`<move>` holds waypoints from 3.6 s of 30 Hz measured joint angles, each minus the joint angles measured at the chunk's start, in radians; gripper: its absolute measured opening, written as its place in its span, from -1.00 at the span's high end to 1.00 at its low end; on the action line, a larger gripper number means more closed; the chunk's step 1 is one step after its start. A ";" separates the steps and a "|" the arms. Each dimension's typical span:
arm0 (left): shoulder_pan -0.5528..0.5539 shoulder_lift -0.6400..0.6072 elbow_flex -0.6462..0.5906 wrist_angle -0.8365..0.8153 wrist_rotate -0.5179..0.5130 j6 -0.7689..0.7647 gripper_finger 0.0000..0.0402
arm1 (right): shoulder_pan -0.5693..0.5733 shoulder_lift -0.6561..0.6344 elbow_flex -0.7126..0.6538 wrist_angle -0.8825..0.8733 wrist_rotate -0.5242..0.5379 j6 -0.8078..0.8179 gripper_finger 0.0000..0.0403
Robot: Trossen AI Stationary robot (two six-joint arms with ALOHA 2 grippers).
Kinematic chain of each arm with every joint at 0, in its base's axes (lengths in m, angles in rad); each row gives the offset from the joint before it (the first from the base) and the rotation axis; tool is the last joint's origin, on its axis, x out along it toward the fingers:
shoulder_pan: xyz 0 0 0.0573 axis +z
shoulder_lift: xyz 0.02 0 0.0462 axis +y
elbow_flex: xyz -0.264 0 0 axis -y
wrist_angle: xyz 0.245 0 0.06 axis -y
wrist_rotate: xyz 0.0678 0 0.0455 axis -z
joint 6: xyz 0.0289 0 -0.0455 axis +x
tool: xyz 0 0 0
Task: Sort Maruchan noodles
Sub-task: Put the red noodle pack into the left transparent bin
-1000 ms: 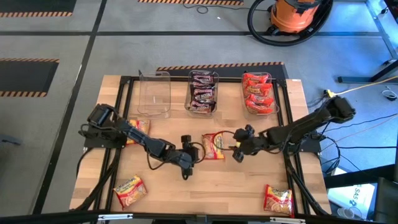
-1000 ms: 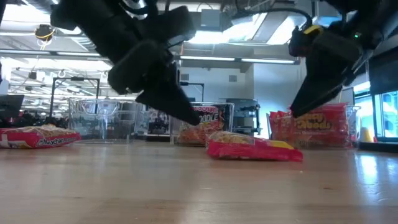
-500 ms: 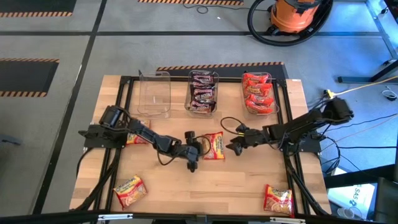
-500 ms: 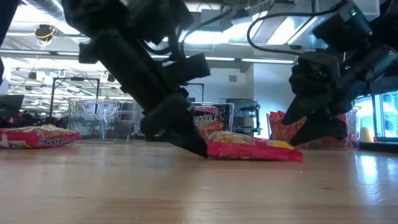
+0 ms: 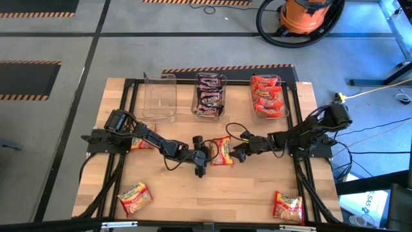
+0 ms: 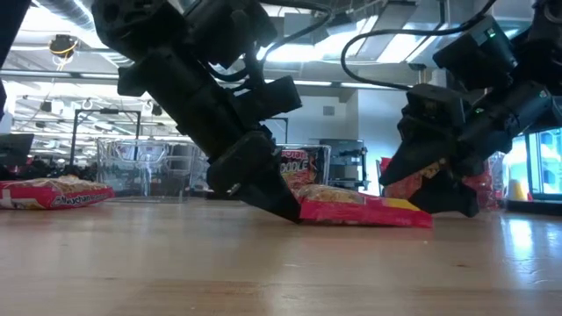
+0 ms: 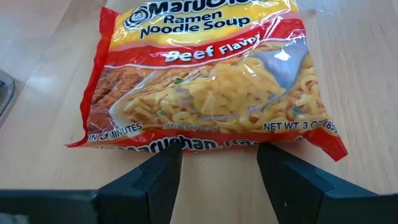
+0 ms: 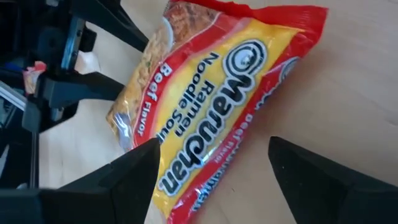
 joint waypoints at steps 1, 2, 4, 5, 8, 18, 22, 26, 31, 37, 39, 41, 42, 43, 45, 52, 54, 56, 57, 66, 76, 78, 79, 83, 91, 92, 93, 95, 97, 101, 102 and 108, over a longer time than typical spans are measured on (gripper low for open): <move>0.000 0.000 0.000 0.000 0.000 0.000 -0.04 | 0.000 0.008 0.000 0.014 0.002 0.001 -0.49; 0.000 0.000 0.000 -0.001 0.000 0.000 -0.04 | 0.000 0.015 0.002 0.021 0.008 0.001 -0.48; 0.000 0.001 0.000 -0.001 0.000 0.000 -0.04 | 0.000 0.025 0.013 0.015 0.013 0.001 -0.48; 0.000 0.001 0.000 -0.001 0.000 0.001 -0.04 | 0.000 0.031 0.021 0.009 0.017 0.001 -0.47; 0.000 0.001 0.000 -0.001 0.001 0.001 -0.04 | 0.002 0.062 0.052 0.008 0.029 0.000 -0.48; 0.001 0.001 0.000 0.001 0.027 0.001 -0.04 | 0.001 0.160 0.169 0.011 0.025 -0.064 -0.49; 0.000 0.000 0.000 0.000 0.033 -0.001 -0.04 | 0.001 0.164 0.193 0.011 0.016 -0.108 -0.49; -0.001 0.000 -0.001 -0.001 0.038 -0.005 -0.04 | 0.001 0.164 0.210 0.036 0.005 -0.136 -0.49; -0.017 0.000 -0.001 0.006 0.032 -0.008 -0.04 | 0.002 0.164 0.224 0.046 0.005 -0.154 -0.49; -0.038 0.004 -0.002 0.046 0.061 0.007 -0.04 | 0.009 0.159 0.275 0.081 0.001 -0.185 -0.49; -0.038 0.004 -0.002 0.046 0.063 0.006 -0.04 | 0.017 0.158 0.292 0.076 0.001 -0.208 -0.49; -0.038 0.004 -0.002 0.046 0.063 0.006 -0.04 | 0.020 0.157 0.308 0.057 -0.004 -0.217 -0.49; -0.038 0.004 -0.002 0.046 0.063 0.006 -0.04 | 0.020 0.156 0.314 0.035 -0.007 -0.218 -0.48; -0.038 0.004 -0.002 0.046 0.061 0.006 -0.04 | 0.020 0.156 0.319 0.002 -0.010 -0.217 -0.47; -0.039 0.004 -0.002 0.046 0.053 0.007 -0.04 | 0.020 0.157 0.323 -0.072 -0.012 -0.213 -0.42; -0.039 0.004 -0.002 0.047 0.037 0.007 -0.04 | 0.022 0.158 0.323 -0.132 -0.011 -0.213 -0.11; -0.038 0.004 -0.002 0.047 0.036 0.007 -0.04 | 0.022 0.158 0.323 -0.124 -0.014 -0.231 -0.01; -0.038 0.004 -0.002 0.047 0.034 0.006 -0.04 | 0.022 0.158 0.323 -0.119 -0.013 -0.238 0.08; -0.038 0.004 -0.002 0.046 0.033 0.006 -0.04 | 0.022 0.158 0.323 -0.118 -0.011 -0.247 0.12; -0.077 -0.078 -0.001 -0.154 -0.043 0.015 -0.04 | 0.025 0.159 0.332 -0.109 -0.039 -0.346 0.40; -0.184 -0.271 -0.001 -0.374 -0.174 -0.022 -0.04 | 0.039 0.158 0.332 -0.091 0.001 -0.581 0.44; -0.201 -0.294 -0.001 -0.375 -0.224 -0.021 -0.04 | 0.063 0.158 0.339 -0.095 0.049 -0.660 0.44; -0.208 -0.298 -0.001 -0.363 -0.244 -0.015 -0.04 | 0.077 0.158 0.344 -0.097 0.074 -0.701 0.44; -0.218 -0.308 -0.001 -0.282 -0.281 0.028 -0.04 | 0.127 0.158 0.371 -0.111 0.153 -0.837 0.45; -0.214 -0.304 0.000 -0.110 -0.273 0.084 -0.04 | 0.169 0.165 0.466 -0.271 0.219 -0.914 0.45; -0.214 -0.304 0.000 -0.097 -0.273 0.088 -0.04 | 0.167 0.169 0.478 -0.291 0.222 -0.915 0.45; -0.214 -0.304 0.000 -0.088 -0.273 0.095 -0.04 | 0.167 0.174 0.489 -0.300 0.233 -0.918 0.45; -0.213 -0.304 0.000 -0.077 -0.274 0.106 -0.04 | 0.167 0.176 0.500 -0.323 0.245 -0.936 0.45; -0.205 -0.304 0.016 -0.093 -0.268 0.109 -0.04 | 0.167 0.190 0.514 -0.321 0.238 -0.941 0.45; -0.172 -0.304 0.105 -0.210 -0.177 0.102 -0.12 | 0.167 0.227 0.536 -0.320 0.233 -0.957 0.45; -0.161 -0.304 0.129 -0.247 -0.154 0.100 -0.16 | 0.167 0.234 0.539 -0.323 0.233 -0.964 0.45; -0.073 -0.304 0.199 -0.419 0.002 0.074 -0.33 | 0.167 0.281 0.582 -0.319 0.226 -0.976 0.45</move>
